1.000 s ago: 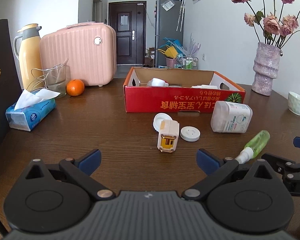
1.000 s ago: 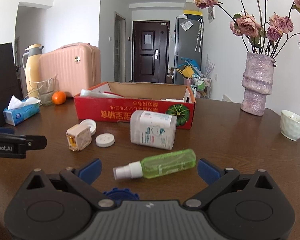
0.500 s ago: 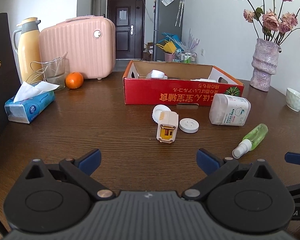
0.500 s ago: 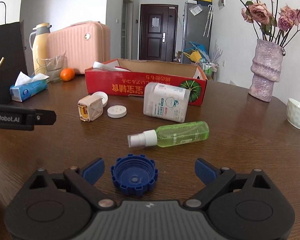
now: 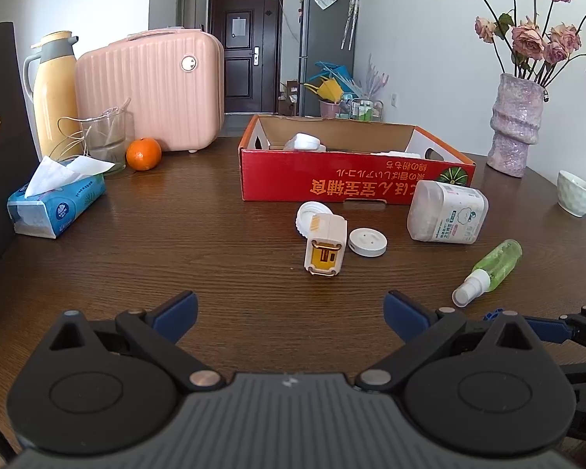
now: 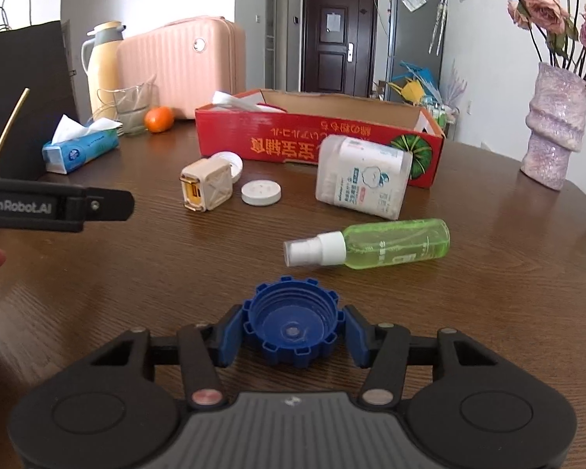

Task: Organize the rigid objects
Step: 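Grasp the blue bottle cap with the right gripper, then grasp the white plug adapter with the left gripper while the right gripper holds the blue cap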

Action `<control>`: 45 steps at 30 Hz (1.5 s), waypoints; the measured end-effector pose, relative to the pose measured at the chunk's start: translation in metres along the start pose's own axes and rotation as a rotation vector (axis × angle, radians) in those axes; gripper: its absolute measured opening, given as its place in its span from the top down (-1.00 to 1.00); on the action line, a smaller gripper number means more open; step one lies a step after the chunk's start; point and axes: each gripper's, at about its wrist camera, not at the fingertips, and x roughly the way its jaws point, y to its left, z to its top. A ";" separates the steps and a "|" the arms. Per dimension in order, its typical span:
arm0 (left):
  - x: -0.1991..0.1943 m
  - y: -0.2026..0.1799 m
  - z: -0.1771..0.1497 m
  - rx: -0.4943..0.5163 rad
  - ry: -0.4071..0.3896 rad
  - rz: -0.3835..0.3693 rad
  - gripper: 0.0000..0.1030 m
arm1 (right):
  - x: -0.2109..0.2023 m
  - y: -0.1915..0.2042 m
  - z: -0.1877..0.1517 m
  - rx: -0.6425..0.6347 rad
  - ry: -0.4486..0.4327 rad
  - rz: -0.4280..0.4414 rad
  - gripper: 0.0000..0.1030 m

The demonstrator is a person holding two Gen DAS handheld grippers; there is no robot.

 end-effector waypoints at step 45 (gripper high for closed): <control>0.052 -0.026 0.044 0.078 0.011 0.062 -1.00 | 0.033 -0.039 0.096 0.072 -0.229 -0.049 -0.03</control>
